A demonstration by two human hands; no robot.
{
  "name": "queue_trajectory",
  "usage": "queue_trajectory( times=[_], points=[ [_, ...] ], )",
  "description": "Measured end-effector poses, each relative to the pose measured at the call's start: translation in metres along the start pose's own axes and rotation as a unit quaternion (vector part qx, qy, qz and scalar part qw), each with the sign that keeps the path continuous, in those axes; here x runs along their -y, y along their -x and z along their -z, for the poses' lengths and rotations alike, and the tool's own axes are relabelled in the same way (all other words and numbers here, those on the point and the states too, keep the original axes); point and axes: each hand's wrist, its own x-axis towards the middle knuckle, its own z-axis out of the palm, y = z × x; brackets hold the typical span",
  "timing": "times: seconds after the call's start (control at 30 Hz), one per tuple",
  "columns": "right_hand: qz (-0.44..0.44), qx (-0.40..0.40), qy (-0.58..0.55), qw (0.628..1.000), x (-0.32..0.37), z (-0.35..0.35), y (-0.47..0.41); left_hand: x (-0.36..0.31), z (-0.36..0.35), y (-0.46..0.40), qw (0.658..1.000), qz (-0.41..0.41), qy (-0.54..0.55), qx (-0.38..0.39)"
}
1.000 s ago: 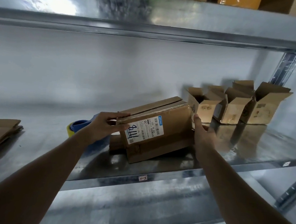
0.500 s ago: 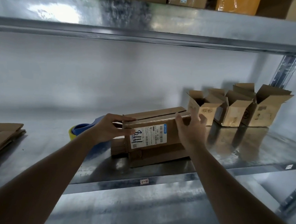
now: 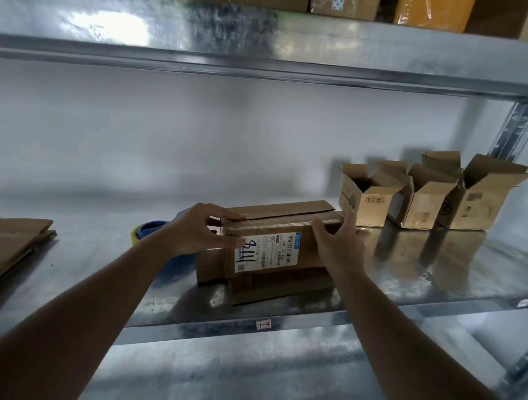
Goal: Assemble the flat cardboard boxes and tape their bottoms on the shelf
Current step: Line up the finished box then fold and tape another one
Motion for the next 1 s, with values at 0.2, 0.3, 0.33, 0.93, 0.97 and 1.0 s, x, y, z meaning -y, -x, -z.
queue_trajectory(
  times=[0.2,0.3,0.33,0.93,0.97,1.0],
  points=[
    [0.156,0.044,0.139,0.977,0.038,-0.009,0.027,-0.021,-0.014,0.002,0.994,0.000,-0.101,-0.035],
    [0.102,0.136,0.088,0.981,0.051,-0.015,0.035,-0.033,-0.010,0.011,0.993,0.017,-0.115,0.017],
    [0.101,0.154,0.077,0.980,0.052,-0.014,0.034,-0.036,-0.007,0.014,0.993,0.010,-0.114,0.040],
    [0.240,0.189,0.180,0.935,0.076,0.009,0.043,-0.035,-0.016,0.009,0.995,0.032,0.003,0.091],
    [0.242,0.200,0.192,0.930,0.077,0.012,0.045,-0.035,-0.015,0.009,0.996,0.038,0.023,0.074],
    [0.243,0.203,0.215,0.924,0.075,0.014,0.047,-0.033,-0.014,0.009,0.996,0.047,0.041,0.059]
  ],
)
